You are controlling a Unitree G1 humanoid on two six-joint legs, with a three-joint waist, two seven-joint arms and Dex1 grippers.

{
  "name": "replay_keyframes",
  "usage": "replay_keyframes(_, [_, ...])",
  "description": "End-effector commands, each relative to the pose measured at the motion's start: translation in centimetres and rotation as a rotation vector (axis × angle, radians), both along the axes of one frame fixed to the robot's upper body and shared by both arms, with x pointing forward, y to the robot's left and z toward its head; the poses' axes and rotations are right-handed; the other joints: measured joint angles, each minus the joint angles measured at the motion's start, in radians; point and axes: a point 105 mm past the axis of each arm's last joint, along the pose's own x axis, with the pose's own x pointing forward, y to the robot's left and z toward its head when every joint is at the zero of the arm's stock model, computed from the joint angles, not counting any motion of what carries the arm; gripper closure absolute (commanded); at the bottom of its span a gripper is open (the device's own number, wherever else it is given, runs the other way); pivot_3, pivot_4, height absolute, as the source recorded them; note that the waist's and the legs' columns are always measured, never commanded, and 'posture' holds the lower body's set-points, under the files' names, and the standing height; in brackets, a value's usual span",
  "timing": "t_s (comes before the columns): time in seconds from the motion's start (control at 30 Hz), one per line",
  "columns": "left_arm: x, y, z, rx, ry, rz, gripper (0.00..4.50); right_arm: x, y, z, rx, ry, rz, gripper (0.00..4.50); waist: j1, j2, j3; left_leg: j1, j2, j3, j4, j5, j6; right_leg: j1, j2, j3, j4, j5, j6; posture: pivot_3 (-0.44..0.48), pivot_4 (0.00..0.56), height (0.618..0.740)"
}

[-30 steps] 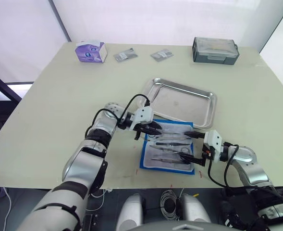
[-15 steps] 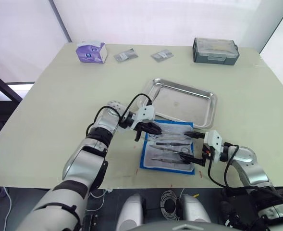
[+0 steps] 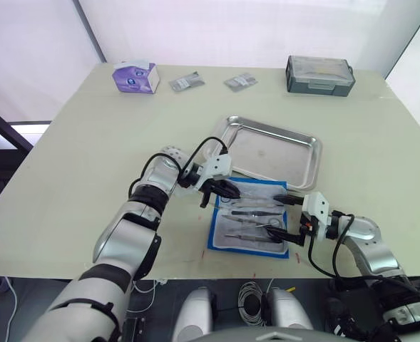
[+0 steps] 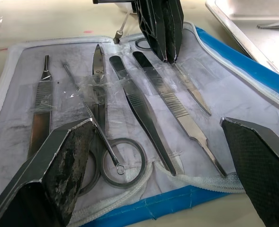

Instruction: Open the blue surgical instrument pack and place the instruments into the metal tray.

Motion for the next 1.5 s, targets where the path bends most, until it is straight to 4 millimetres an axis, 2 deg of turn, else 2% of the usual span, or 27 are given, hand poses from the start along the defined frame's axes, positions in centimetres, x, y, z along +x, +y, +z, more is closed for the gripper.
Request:
replay_keyframes(0.03, [0.2, -0.1, 0.7, 0.025, -0.020, -0.021, 4.45, -1.5, -0.4, -4.3, -0.099, 0.195, -0.025, 0.00, 0.000, 0.000, 0.000, 0.000, 0.000, 0.000, 0.000, 0.000, 0.000, 0.000, 0.000, 0.000, 0.000, 0.000, 0.000, 0.000, 0.150, 0.727])
replay_keyframes(0.4, [0.4, -0.5, 1.7, 0.036, -0.041, -0.036, 4.45, -1.7, -1.0, -5.0, -0.147, 0.264, -0.054, 0.00, 0.000, 0.000, 0.000, 0.000, 0.000, 0.000, 0.000, 0.000, 0.000, 0.000, 0.000, 0.000, 0.000, 0.000, 0.000, 0.000, 0.150, 0.727])
replay_keyframes(1.17, [0.5, -1.1, 3.3, 0.060, -0.018, -0.049, 4.45, -1.8, -0.8, -5.2, -0.169, 0.247, -0.043, 0.00, 0.000, 0.000, 0.000, 0.000, 0.000, 0.000, 0.000, 0.000, 0.000, 0.000, 0.000, 0.000, 0.000, 0.000, 0.000, 0.000, 0.150, 0.727])
replay_keyframes(1.5, [0.4, -1.6, 3.4, 0.168, 0.012, -0.046, 4.45, -1.8, -0.8, -5.3, -0.173, 0.245, -0.042, 0.00, -0.001, 0.000, 0.000, 0.000, 0.000, 0.000, 0.000, 0.000, 0.000, 0.000, 0.000, 0.000, 0.000, 0.000, 0.000, 0.000, 0.150, 0.727])
